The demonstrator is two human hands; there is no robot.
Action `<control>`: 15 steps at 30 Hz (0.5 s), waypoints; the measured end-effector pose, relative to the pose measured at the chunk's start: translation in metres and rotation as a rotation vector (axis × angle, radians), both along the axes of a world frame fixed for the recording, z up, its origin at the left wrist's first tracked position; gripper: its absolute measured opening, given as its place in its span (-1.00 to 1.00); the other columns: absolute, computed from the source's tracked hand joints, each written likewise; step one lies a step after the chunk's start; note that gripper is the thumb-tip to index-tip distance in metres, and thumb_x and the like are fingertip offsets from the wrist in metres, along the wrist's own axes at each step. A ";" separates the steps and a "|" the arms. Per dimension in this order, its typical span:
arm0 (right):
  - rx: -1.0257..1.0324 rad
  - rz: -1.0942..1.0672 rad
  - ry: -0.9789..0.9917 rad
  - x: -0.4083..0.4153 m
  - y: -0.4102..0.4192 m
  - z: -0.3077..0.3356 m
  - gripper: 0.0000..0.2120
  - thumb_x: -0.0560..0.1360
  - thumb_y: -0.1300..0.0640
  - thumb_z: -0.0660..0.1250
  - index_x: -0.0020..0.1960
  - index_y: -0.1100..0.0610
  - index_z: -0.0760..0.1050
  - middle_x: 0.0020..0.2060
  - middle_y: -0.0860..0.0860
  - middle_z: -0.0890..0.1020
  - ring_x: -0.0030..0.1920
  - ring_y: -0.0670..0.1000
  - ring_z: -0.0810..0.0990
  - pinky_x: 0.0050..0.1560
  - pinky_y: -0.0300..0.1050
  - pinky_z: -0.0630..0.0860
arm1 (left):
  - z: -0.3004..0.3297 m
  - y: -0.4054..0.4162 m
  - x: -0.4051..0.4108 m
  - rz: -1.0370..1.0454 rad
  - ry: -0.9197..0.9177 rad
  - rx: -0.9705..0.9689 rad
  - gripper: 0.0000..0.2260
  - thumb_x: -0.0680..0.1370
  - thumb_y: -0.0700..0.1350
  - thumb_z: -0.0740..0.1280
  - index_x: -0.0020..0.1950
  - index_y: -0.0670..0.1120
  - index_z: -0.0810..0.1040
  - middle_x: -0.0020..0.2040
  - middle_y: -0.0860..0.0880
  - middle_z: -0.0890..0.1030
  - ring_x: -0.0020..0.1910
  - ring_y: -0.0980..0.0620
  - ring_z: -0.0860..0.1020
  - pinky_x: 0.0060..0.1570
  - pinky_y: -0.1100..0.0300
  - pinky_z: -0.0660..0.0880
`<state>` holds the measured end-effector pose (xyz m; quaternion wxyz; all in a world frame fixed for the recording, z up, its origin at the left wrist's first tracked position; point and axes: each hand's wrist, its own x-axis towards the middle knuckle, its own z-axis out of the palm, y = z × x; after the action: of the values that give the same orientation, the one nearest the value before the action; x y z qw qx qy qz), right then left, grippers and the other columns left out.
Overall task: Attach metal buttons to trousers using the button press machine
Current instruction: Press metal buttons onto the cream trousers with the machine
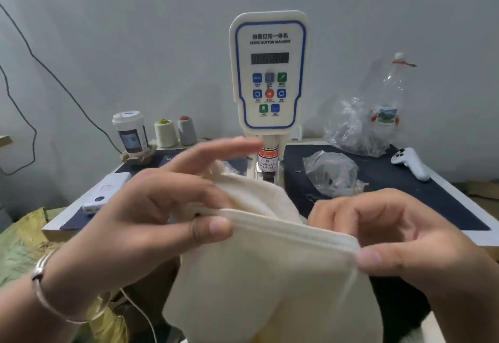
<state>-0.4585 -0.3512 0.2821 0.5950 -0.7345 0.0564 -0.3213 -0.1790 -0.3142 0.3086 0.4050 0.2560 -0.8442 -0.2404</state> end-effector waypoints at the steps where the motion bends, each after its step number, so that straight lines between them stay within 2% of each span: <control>1: 0.023 0.004 -0.061 0.002 -0.003 -0.004 -0.82 0.47 0.17 0.42 -0.18 0.29 0.53 -0.15 0.18 0.55 -0.09 0.17 0.48 0.00 -0.01 0.40 | -0.003 0.001 -0.001 -0.002 0.027 0.009 -0.82 0.54 0.01 0.39 -0.18 -0.05 0.65 0.27 -0.01 0.61 0.38 -0.09 0.47 0.27 0.19 0.42; 2: 0.060 0.028 -0.134 0.003 -0.006 -0.008 -0.86 0.49 0.21 0.39 -0.16 0.29 0.52 -0.12 0.18 0.55 -0.04 0.18 0.47 0.04 0.00 0.40 | -0.005 0.000 -0.002 0.004 0.057 0.027 -0.83 0.54 0.02 0.39 -0.16 -0.04 0.66 0.13 -0.03 0.67 0.29 -0.12 0.55 0.21 0.15 0.47; 4: 0.144 0.107 -0.236 0.005 -0.011 -0.014 -0.91 0.52 0.27 0.33 -0.12 0.30 0.49 -0.07 0.19 0.56 0.03 0.18 0.47 0.10 0.00 0.40 | -0.010 -0.003 -0.001 0.013 0.107 0.113 -0.79 0.53 0.06 0.40 -0.16 -0.06 0.66 -0.12 -0.09 0.66 -0.03 -0.20 0.62 -0.05 0.01 0.53; 5: 0.174 0.123 -0.232 0.005 -0.015 -0.016 -0.92 0.54 0.27 0.31 -0.09 0.29 0.47 -0.07 0.19 0.57 0.02 0.18 0.47 0.09 0.00 0.40 | -0.013 -0.006 0.000 0.025 0.114 0.166 -0.75 0.53 0.10 0.41 -0.16 -0.08 0.65 -0.20 -0.12 0.62 -0.16 -0.20 0.60 -0.19 0.00 0.50; 6: 0.201 0.113 -0.198 0.004 -0.018 -0.018 -0.91 0.55 0.25 0.30 -0.08 0.28 0.46 -0.08 0.17 0.57 -0.02 0.17 0.49 0.05 -0.03 0.41 | -0.017 -0.009 0.002 0.048 0.116 0.216 -0.70 0.51 0.14 0.42 -0.16 -0.10 0.64 -0.25 -0.13 0.59 -0.25 -0.15 0.57 -0.26 0.07 0.46; 8: 0.269 0.039 -0.112 0.003 -0.027 -0.025 -0.87 0.56 0.19 0.32 -0.07 0.27 0.47 -0.14 0.13 0.57 -0.13 0.09 0.52 -0.08 -0.13 0.45 | -0.030 -0.016 0.003 0.064 0.150 0.349 -0.70 0.49 0.14 0.43 -0.16 -0.11 0.61 -0.29 -0.13 0.57 -0.32 0.02 0.52 -0.34 0.27 0.41; 10: 0.355 -0.072 -0.036 0.005 -0.038 -0.038 -0.81 0.52 0.13 0.39 -0.10 0.25 0.48 -0.21 0.14 0.55 -0.24 0.05 0.49 -0.21 -0.17 0.43 | -0.049 -0.024 -0.001 0.040 0.234 0.519 -0.77 0.48 0.05 0.42 -0.20 -0.11 0.58 -0.33 -0.07 0.54 -0.37 0.11 0.48 -0.39 0.36 0.39; 12: 0.438 -0.214 0.012 0.013 -0.048 -0.055 -0.78 0.47 0.09 0.43 -0.15 0.23 0.48 -0.27 0.16 0.51 -0.31 0.05 0.45 -0.30 -0.15 0.37 | -0.073 -0.039 -0.007 0.094 0.297 0.614 -0.77 0.45 0.03 0.42 -0.23 -0.13 0.56 -0.34 -0.06 0.51 -0.38 0.11 0.44 -0.40 0.36 0.36; 15: 0.519 -0.438 0.084 0.024 -0.066 -0.083 -0.85 0.51 0.14 0.36 -0.18 0.20 0.49 -0.33 0.12 0.53 -0.37 -0.02 0.48 -0.35 -0.22 0.44 | -0.109 -0.068 -0.014 0.313 0.290 0.699 -0.76 0.41 0.02 0.40 -0.28 -0.14 0.52 -0.37 -0.05 0.44 -0.39 0.08 0.38 -0.40 0.37 0.31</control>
<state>-0.4341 -0.4175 0.1990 0.6760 -0.5419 0.3172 -0.3858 -0.1925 -0.3821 0.1993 0.4401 0.4670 -0.5966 -0.4819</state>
